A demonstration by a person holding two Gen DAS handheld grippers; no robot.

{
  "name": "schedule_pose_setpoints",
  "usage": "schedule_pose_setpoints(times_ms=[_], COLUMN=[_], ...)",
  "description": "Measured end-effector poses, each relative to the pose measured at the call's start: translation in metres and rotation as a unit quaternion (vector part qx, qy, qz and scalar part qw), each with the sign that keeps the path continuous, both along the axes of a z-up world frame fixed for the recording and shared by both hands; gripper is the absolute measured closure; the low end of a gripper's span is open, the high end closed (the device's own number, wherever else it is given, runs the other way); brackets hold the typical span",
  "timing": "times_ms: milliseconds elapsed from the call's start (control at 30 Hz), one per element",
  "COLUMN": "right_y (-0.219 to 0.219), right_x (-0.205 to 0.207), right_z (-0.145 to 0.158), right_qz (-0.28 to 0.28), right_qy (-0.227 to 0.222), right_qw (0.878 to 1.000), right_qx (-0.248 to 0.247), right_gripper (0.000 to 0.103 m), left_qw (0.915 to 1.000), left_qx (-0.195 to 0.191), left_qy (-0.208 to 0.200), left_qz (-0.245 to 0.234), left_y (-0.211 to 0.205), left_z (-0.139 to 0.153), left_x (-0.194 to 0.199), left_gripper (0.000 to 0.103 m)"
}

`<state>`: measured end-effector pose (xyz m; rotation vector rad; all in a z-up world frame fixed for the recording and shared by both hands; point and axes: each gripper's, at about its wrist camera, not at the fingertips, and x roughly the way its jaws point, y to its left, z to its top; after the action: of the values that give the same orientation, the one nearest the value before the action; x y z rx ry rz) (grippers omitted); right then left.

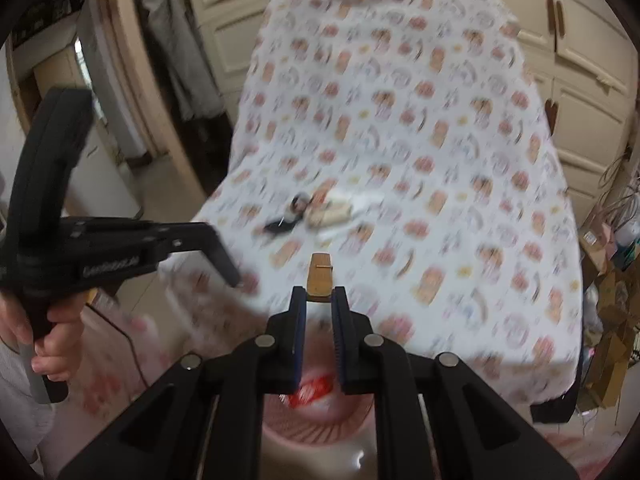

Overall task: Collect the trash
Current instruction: 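Carry the clothespin down into the pink wastebasket and open the right tool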

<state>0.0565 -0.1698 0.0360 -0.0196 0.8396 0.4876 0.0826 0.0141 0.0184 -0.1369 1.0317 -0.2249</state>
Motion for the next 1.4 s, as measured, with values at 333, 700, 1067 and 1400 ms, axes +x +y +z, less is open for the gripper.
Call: schedule_pose_setpoints(times_ms=[333,700,1067,1400], right_y=[0.012,0.032,0.032,0.036], right_x=[0.007,0.027,0.018,0.003], right_z=[-0.099,-0.194,-0.258,-0.294], right_qz=[0.006,0.001,-0.008,-0.013], right_qy=[0.15,0.279,0.39,0.458], right_qw=[0.988,0.958,0.918,0.885], right_qx=[-0.033,-0.058,-0.072,-0.079], right_gripper=[0.091,0.091,0.091,0.091], left_qw=[0.9944,0.975,0.9546,0.9448], left_qx=[-0.006,0.0,0.021,0.017], left_qy=[0.104,0.219,0.293,0.321], left_qz=[0.016,0.038,0.051,0.063], left_y=[0.006,0.018,0.017,0.016], left_z=[-0.074,-0.135,-0.197,-0.212], left_x=[-0.003,-0.005,-0.015,-0.014], left_gripper=[0.101,0.101,0.1,0.079])
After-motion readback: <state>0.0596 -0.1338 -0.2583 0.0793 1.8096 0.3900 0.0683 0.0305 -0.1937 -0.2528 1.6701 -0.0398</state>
